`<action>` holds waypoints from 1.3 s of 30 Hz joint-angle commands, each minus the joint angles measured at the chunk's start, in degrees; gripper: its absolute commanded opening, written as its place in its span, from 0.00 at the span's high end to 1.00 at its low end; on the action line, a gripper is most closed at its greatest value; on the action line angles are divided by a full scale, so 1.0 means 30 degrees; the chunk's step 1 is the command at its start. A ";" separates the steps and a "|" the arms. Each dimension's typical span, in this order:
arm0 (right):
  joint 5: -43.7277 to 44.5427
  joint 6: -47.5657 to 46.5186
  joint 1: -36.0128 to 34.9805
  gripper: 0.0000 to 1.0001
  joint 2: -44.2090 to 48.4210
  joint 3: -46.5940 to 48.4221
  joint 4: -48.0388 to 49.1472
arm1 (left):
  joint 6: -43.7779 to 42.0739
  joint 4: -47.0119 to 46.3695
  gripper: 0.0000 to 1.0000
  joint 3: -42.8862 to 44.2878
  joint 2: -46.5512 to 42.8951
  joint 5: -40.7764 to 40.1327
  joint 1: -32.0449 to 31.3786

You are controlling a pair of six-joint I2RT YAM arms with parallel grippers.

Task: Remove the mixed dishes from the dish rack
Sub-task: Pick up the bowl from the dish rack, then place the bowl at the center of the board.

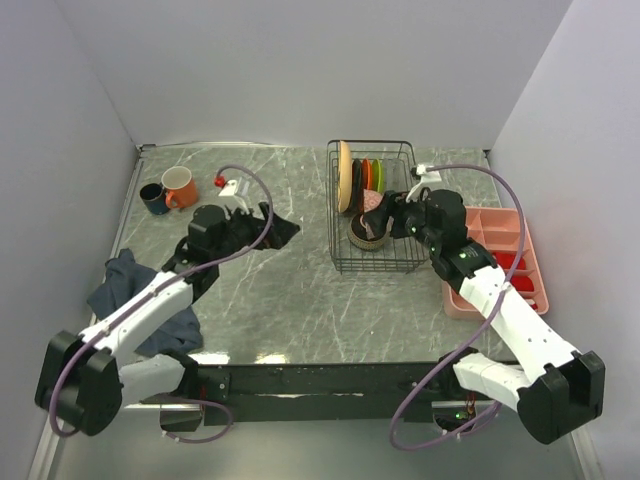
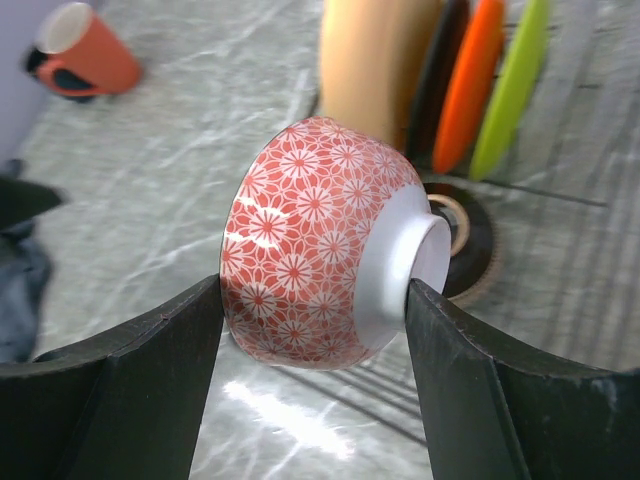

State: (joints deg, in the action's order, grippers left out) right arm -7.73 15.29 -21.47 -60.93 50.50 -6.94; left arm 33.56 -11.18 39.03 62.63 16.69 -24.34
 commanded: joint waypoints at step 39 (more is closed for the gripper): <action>-0.7298 1.0841 0.0244 0.64 0.2320 -0.4733 1.1747 | 0.9028 -1.1450 0.78 0.0996 0.7951 0.1674 -0.3577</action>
State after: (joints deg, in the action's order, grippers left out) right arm -28.99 46.33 -21.19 -54.89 35.94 20.51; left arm 59.13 -41.12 42.72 86.80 21.17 -35.11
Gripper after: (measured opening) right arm 0.753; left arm 0.306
